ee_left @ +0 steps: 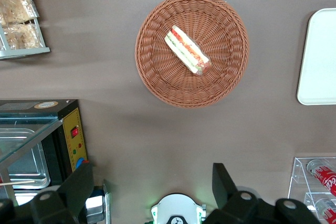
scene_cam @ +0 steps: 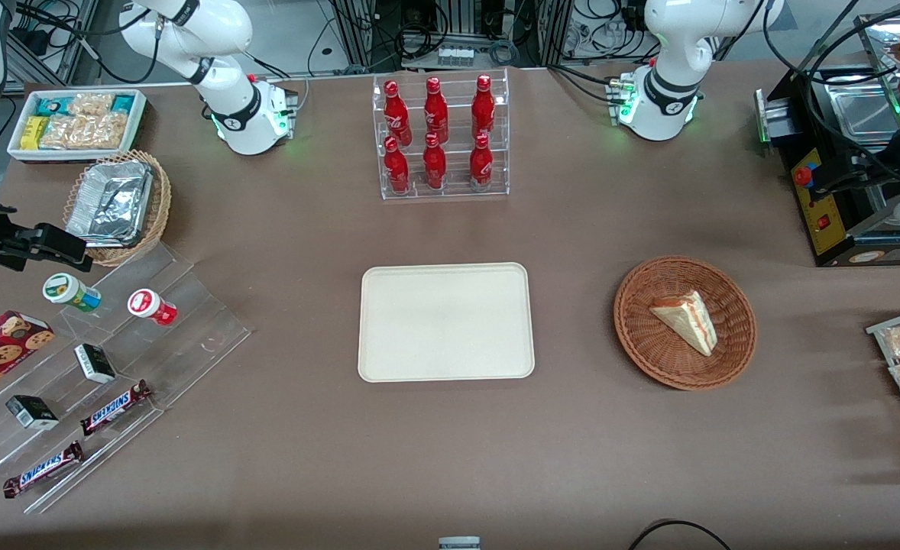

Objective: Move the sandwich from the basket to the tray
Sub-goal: 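Move the left gripper over the sandwich in the wicker basket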

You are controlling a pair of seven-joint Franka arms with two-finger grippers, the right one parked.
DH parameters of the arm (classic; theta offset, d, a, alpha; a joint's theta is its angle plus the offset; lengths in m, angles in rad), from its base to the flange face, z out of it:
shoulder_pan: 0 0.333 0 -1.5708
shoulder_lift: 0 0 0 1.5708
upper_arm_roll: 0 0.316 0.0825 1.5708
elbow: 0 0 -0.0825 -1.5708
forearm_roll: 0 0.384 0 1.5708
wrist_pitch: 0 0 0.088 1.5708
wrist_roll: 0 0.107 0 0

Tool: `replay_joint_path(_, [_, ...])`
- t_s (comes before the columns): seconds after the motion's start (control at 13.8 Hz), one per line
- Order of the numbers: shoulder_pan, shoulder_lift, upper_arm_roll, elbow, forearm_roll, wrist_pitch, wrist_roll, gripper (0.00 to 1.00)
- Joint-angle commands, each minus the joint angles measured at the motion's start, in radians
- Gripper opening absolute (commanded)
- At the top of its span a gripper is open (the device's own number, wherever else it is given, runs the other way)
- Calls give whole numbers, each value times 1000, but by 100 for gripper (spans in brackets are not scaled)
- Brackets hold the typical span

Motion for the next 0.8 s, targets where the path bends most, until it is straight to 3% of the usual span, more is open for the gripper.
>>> replay_joint_path(0.0, [-15,-30,17,-24,-10,-3,18,100])
replay_joint_path(0.44, [-10,50,18,-52,-7,93,-24,100])
replay_joint_path(0.73, [-16,67,15,-267,-8,366,-248,100])
